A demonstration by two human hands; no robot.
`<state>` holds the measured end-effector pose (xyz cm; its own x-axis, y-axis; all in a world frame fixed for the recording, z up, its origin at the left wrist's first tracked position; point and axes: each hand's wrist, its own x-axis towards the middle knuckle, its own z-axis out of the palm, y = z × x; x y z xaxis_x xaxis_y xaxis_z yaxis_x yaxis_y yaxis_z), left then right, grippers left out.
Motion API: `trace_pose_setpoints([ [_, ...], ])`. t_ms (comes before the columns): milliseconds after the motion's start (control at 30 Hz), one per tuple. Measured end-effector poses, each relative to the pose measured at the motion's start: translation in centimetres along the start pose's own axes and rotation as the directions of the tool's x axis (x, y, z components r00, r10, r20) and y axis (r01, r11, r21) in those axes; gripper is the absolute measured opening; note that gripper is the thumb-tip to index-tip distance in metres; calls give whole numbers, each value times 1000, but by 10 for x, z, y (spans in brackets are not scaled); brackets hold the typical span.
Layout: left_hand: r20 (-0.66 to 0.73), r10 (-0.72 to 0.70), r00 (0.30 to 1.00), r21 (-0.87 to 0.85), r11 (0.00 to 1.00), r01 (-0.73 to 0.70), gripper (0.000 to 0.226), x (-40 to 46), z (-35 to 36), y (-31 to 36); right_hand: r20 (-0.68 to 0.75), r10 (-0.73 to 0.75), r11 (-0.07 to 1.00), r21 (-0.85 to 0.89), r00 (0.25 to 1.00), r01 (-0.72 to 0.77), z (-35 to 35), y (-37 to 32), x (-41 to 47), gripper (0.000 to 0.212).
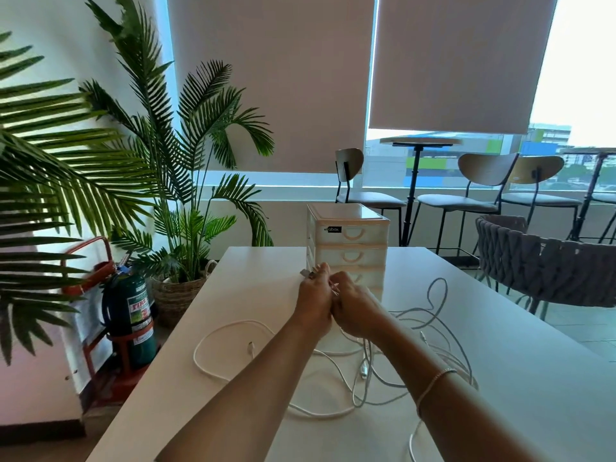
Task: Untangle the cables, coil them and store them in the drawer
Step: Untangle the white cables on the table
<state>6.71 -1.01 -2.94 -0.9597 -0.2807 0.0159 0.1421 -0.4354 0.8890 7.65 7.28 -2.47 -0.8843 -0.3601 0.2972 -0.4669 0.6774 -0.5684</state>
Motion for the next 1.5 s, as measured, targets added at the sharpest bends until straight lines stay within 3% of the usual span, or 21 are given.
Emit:
trace_pose_setpoints([
  [67,-39,-3,999,-52,999,1,31,-2,1,4,21,25,994,108,999,-27,-6,0,1,40],
  [167,-94,-43,995,-136,990,30,32,-1,1,9,203,65,981,165,977,-99,-22,5,-2,52],
  [300,-150,-41,988,-272,962,-1,34,15,-11,19,407,221,969,8,886,-245,-49,26,-7,63],
  [400,-180,1,984,-260,964,-49,34,24,-22,23,400,314,949,-130,861,-286,-69,42,-7,51],
  [533,-264,65,962,-237,963,-130,32,34,-35,34,374,449,849,-462,811,-257,-92,59,-6,33],
  [667,-328,101,939,-223,958,-180,31,44,-49,48,110,489,677,-673,865,-297,-113,79,-10,6],
  [800,-344,140,928,-173,962,-209,32,46,-50,48,-268,403,506,-731,875,-457,-145,81,-6,9],
  [900,-391,167,905,-158,957,-244,31,48,-56,54,-560,157,449,-693,813,-564,-168,91,-8,18],
  [1000,-453,181,873,-146,951,-273,29,54,-69,60,-730,-124,554,-612,672,-564,-184,111,-11,33],
  [1067,-471,179,864,-131,954,-269,33,55,-73,57,-741,-131,581,-596,659,-554,-187,115,-12,35],
  [1233,-484,139,864,-122,967,-224,37,53,-85,47,-589,-195,536,-734,785,-417,-163,130,-6,7],
  [1300,-483,139,864,-126,966,-225,37,55,-92,45,-563,-238,487,-774,791,-404,-164,138,1,20],
  [1400,-491,170,855,-99,963,-249,36,60,-98,47,-623,-282,568,-722,730,-396,-183,127,10,31],
  [1433,-495,175,851,-94,963,-252,36,61,-100,47,-612,-266,581,-718,745,-383,-188,122,12,36],
  [1500,-510,164,845,-82,968,-237,36,64,-103,45,-467,-89,518,-776,880,-359,-188,115,12,55],
])
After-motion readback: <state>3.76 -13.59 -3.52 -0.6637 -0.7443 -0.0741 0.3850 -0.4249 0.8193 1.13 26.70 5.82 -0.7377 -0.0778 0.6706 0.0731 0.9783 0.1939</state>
